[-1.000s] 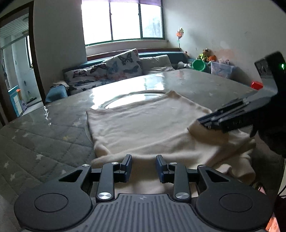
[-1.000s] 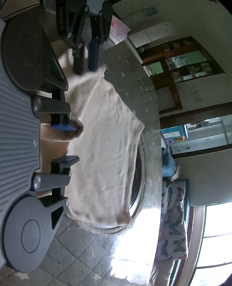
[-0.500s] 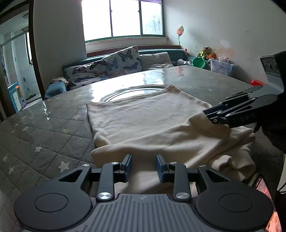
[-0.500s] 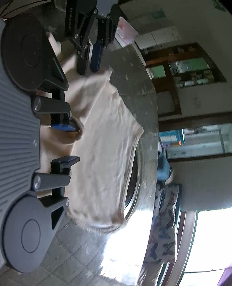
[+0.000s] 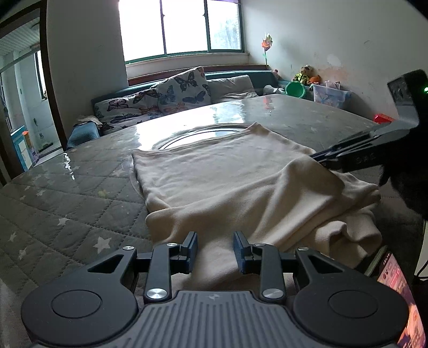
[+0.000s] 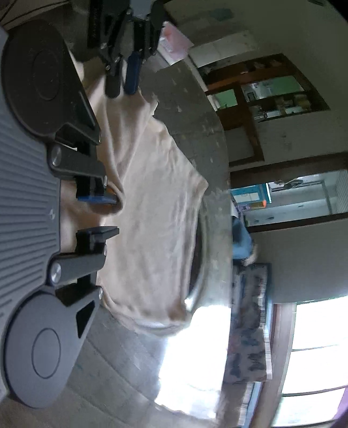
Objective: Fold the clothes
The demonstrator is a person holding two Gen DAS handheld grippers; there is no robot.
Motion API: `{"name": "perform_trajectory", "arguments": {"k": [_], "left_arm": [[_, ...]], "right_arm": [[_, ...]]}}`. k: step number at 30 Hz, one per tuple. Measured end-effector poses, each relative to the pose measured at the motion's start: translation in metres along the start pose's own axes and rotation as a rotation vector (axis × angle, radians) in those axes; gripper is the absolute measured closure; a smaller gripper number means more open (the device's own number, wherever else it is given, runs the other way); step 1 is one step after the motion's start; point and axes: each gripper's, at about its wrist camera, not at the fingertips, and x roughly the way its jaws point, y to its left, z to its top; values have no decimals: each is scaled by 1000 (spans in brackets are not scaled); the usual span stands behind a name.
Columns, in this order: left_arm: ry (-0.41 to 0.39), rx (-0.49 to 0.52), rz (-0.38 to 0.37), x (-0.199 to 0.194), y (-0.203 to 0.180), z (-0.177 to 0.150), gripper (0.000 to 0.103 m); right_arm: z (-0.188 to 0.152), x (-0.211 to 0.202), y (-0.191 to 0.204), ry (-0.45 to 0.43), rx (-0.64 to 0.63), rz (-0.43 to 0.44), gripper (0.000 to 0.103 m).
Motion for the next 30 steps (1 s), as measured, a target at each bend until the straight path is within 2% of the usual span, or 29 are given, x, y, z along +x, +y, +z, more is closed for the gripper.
{"name": "perform_trajectory", "arguments": {"k": [3, 8, 12, 15, 17, 22, 23, 25, 27, 30], "left_arm": [[-19, 3, 3, -8, 1, 4, 70], [-64, -11, -2, -8, -2, 17, 70], [-44, -9, -5, 5, -6, 17, 70], [-15, -4, 2, 8, -5, 9, 70], [-7, -23, -3, 8, 1, 3, 69], [-13, -49, 0, 3, 6, 1, 67], [-19, -44, 0, 2, 5, 2, 67], [-37, -38, -6, -2, 2, 6, 67], [-45, -27, -10, -4, -2, 6, 67], [-12, -8, -3, 1, -4, -1, 67]], "right_arm": [[3, -15, -1, -29, -17, -55, 86], [8, -17, 15, -71, -40, -2, 82], [3, 2, 41, -52, -117, 42, 82], [-6, 10, 46, -21, -171, -11, 82], [-13, 12, 36, 8, -144, -31, 82], [-12, -8, 24, -9, -96, -27, 82], [-10, -11, 25, -21, -99, -19, 81], [-7, -12, 31, -40, -114, -3, 70], [-7, -9, 39, -39, -141, 26, 68], [-17, -1, 46, 3, -191, 36, 66]]}}
